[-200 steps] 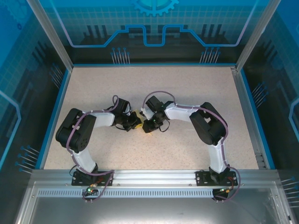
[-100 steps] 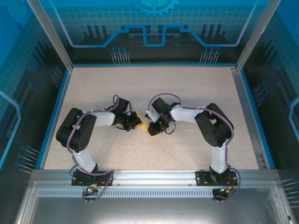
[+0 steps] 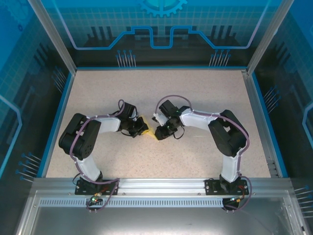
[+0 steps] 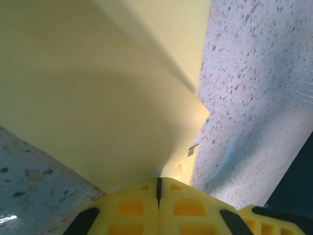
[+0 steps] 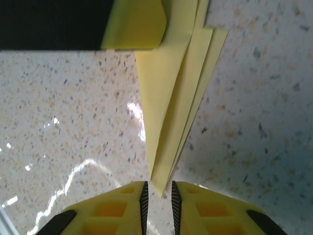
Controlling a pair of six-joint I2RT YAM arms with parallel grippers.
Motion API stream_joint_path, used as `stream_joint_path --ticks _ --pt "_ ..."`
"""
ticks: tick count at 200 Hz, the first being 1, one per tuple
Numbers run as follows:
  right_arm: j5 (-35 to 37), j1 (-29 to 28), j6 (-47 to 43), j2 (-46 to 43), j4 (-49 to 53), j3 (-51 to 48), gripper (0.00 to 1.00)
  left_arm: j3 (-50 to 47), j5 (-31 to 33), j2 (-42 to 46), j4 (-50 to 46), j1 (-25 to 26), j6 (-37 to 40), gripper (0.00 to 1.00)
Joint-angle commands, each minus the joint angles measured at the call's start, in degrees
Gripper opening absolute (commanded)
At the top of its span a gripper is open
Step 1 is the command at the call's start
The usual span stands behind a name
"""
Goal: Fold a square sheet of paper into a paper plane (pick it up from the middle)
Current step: Fold the wing for the fifth time at the center of the table.
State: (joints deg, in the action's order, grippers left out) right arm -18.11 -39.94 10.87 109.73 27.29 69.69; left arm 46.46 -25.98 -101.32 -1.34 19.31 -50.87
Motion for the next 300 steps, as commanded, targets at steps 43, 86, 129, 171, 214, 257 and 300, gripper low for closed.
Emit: stream_joint_path --ticks 43,86,129,171,214,257,300 --pt "-1.0 -1.92 2.07 3.67 -3.3 4.24 0.19 -0.27 5.52 -2.9 -5.74 0.03 0.66 0.07" --pt "-8.95 -0.59 2.71 6.54 -5.06 3.61 0.14 -0.06 5.21 -2.74 -5.53 0.03 0.65 0.06" --pt "-11.38 0.83 3.17 9.17 -5.22 2.69 0.14 -0.21 5.19 -2.15 -5.47 0.07 0.62 0.06" --pt "-11.25 2.25 3.01 9.92 -4.48 -1.36 0.13 0.47 5.32 -1.66 -4.3 -0.62 2.62 0.07" --pt "-11.06 3.16 3.95 10.11 -5.41 -5.31 0.11 1.44 4.72 -1.05 -2.2 -2.71 5.68 0.1" --pt "-11.1 3.29 4.77 9.63 -6.36 -6.34 0.11 1.02 3.83 -2.21 1.03 -6.48 7.97 0.1" --pt "-10.9 3.29 5.21 9.18 -6.74 -7.04 0.1 1.32 4.03 -3.06 3.31 -10.44 8.34 0.1"
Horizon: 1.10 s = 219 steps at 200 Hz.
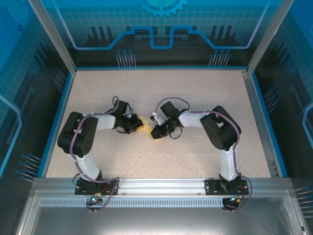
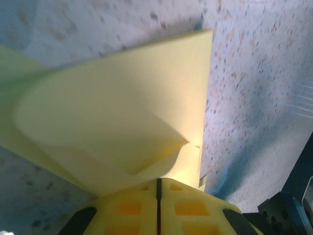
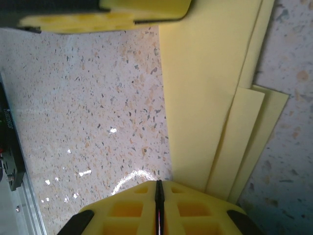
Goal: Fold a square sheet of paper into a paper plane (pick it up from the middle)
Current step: Fold the wing for the fifth time at the center of the table.
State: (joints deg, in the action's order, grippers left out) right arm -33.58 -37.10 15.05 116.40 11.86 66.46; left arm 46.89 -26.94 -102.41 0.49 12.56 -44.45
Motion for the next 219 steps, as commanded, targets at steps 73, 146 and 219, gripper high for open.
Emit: stream_joint_path --ticks 73,146,219 --pt "5.32 0.36 2.52 1.57 7.46 -4.76 0.1 4.09 9.0 -4.12 -1.62 -8.43 4.27 0.08" --pt "5.55 0.36 3.42 1.42 6.61 -4.7 0.1 4.54 7.4 1.14 -1.1 -13.62 6.5 0.1" --pt "5.28 0.36 4.77 1.2 5.85 -4.55 0.1 -3.38 7.12 16.92 0.34 -3.38 0.71 0.13"
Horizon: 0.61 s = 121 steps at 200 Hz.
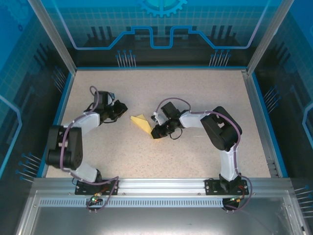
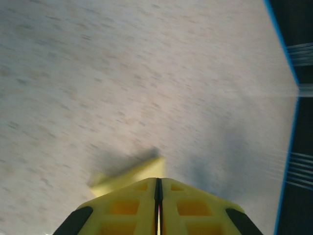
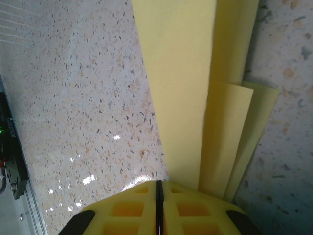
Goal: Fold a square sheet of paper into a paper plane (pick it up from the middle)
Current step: Fold the wing for the fifth time at the center of the table.
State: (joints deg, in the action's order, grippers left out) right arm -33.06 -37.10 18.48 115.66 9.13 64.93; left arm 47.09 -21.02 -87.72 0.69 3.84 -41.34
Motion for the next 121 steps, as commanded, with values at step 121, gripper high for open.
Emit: stream_joint_path --ticks 121 --pt "2.95 0.4 1.03 -1.4 5.29 -3.68 0.1 -1.47 4.9 -14.65 6.48 11.55 -2.54 0.05"
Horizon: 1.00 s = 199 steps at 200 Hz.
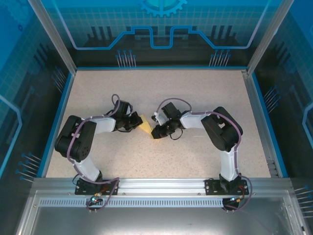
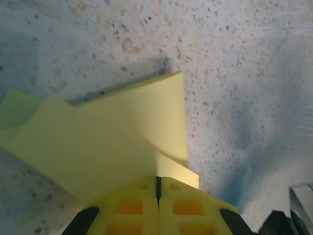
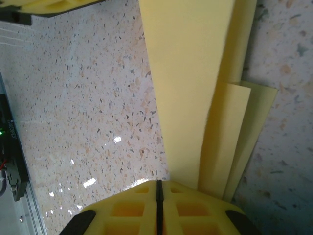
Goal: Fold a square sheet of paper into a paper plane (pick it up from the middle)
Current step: Fold the wing for the fifth time at the center of the table.
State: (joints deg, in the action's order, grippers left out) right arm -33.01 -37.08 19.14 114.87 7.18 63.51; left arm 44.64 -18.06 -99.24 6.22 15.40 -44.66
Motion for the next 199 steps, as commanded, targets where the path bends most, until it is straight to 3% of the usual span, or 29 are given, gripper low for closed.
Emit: stream_joint_path --ticks 1,52,126,199 --pt "2.93 0.4 0.33 -0.66 7.23 -2.12 0.1 0.98 1.96 -3.27 0.93 -0.02 0.75 0.05" --pt "3.88 -1.65 -2.43 -2.35 10.26 5.02 0.12 0.91 2.29 -5.35 -0.73 -0.02 0.71 0.05" --pt "4.58 -2.32 -2.81 8.52 14.01 18.79 0.12 1.31 2.16 -5.88 -2.61 -0.02 1.48 0.05" --pt "3.73 -2.59 -5.46 10.03 16.24 17.95 0.11 1.97 2.54 -6.89 -4.42 -0.32 1.07 0.05"
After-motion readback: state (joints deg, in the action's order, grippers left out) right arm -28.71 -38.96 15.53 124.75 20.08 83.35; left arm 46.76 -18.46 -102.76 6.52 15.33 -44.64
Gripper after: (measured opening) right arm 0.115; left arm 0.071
